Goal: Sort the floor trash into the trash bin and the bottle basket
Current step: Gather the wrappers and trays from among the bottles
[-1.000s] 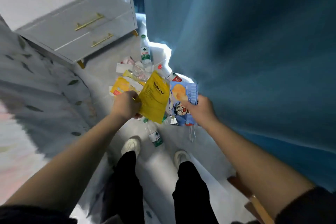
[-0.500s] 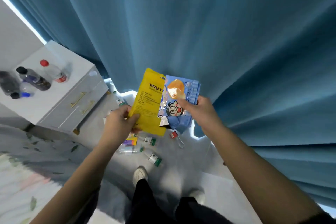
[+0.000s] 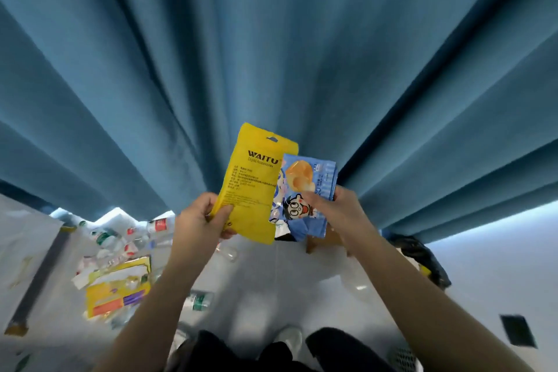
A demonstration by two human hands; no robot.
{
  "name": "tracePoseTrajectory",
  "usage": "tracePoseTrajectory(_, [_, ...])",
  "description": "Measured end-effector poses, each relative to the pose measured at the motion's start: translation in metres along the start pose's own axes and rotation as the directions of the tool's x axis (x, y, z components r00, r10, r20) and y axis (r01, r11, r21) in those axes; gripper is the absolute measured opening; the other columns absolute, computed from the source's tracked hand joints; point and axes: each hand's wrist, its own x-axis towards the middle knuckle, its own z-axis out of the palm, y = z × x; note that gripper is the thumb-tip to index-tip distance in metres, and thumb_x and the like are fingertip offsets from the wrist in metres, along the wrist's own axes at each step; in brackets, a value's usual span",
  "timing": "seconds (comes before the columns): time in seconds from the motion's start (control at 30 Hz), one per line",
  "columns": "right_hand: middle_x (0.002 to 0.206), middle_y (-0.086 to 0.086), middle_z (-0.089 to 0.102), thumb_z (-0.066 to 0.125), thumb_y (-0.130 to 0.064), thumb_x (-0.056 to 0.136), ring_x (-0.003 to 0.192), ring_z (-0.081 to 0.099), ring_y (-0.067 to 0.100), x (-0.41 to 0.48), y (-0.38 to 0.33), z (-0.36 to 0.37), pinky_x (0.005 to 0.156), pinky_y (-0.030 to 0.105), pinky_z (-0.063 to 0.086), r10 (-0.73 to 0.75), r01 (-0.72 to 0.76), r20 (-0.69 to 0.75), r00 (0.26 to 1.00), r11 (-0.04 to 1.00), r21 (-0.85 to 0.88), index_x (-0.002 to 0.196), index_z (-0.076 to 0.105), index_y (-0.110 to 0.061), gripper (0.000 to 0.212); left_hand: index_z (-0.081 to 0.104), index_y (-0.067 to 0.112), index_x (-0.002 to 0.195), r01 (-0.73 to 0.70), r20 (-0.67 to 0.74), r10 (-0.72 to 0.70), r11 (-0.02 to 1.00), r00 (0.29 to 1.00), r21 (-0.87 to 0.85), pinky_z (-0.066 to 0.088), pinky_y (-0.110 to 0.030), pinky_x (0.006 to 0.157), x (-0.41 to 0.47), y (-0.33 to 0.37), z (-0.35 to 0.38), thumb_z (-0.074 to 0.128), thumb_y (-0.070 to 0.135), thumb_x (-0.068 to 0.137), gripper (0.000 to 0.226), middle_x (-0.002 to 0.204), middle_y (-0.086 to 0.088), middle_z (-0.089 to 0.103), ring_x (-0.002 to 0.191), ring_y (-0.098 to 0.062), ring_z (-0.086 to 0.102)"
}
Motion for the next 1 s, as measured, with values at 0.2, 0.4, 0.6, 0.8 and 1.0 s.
tracePoseTrajectory(0.2, [0.085, 0.005, 0.074, 0.071, -0.011, 0.084, 0.076, 0.07, 0.016, -0.013, 0.02, -0.087, 0.071, 0.032, 0.058, -0.012, 0.029, -0.129, 0.992, 0.992, 0.125, 0.086, 0.071, -0.013, 0.002, 0.058, 0.013, 0.077, -0.081, 0.144, 0.08, 0.997, 0.986, -0.005, 0.053, -0.022, 0.047, -0.009, 0.041, 0.09, 0.062, 0.009, 0.09, 0.014, 0.066, -0.004, 0.069, 0.05, -0.018, 0.066])
tracePoseTrajectory(0.4, [0.093, 0.016, 0.073, 0.071, -0.011, 0.084, 0.089, 0.07, 0.033, -0.013, 0.038, -0.148, 0.085, 0.054, 0.054, 0.07, -0.002, -0.285, 0.956, 0.973, 0.232, 0.089, 0.069, -0.006, 0.007, 0.058, 0.017, 0.074, -0.178, 0.301, 0.154, 0.983, 0.941, 0.054, 0.053, -0.022, 0.046, 0.006, 0.065, 0.155, 0.063, 0.012, 0.09, 0.017, 0.065, -0.002, 0.068, 0.05, -0.018, 0.067])
tracePoseTrajectory(0.6, [0.09, 0.016, 0.073, 0.069, -0.01, 0.085, 0.077, 0.072, 0.023, -0.013, 0.064, -0.214, 0.069, 0.039, 0.06, 0.175, -0.03, -0.446, 0.878, 0.949, 0.314, 0.088, 0.069, -0.007, 0.004, 0.055, 0.015, 0.072, -0.241, 0.533, 0.169, 0.968, 0.829, 0.068, 0.054, -0.027, 0.048, 0.035, 0.08, 0.241, 0.062, 0.009, 0.089, 0.02, 0.068, -0.01, 0.065, 0.052, -0.017, 0.065])
tracePoseTrajectory(0.8, [0.092, 0.013, 0.073, 0.07, -0.016, 0.085, 0.081, 0.071, 0.028, -0.024, 0.119, -0.287, 0.073, 0.042, 0.059, 0.368, -0.089, -0.548, 0.751, 0.879, 0.468, 0.093, 0.067, -0.01, 0.01, 0.055, 0.015, 0.072, -0.347, 0.728, 0.14, 0.927, 0.671, 0.141, 0.057, -0.039, 0.049, 0.055, 0.092, 0.343, 0.063, 0.011, 0.088, 0.018, 0.068, -0.011, 0.063, 0.053, -0.022, 0.065])
tracePoseTrajectory(1.0, [0.092, 0.01, 0.07, 0.072, -0.018, 0.083, 0.079, 0.068, 0.023, -0.022, 0.205, -0.351, 0.068, 0.034, 0.056, 0.569, -0.156, -0.546, 0.615, 0.766, 0.623, 0.092, 0.064, -0.01, 0.014, 0.056, 0.019, 0.072, -0.326, 0.802, -0.041, 0.901, 0.596, 0.288, 0.058, -0.04, 0.051, 0.042, 0.079, 0.443, 0.062, 0.008, 0.089, 0.021, 0.076, -0.009, 0.067, 0.058, -0.025, 0.068])
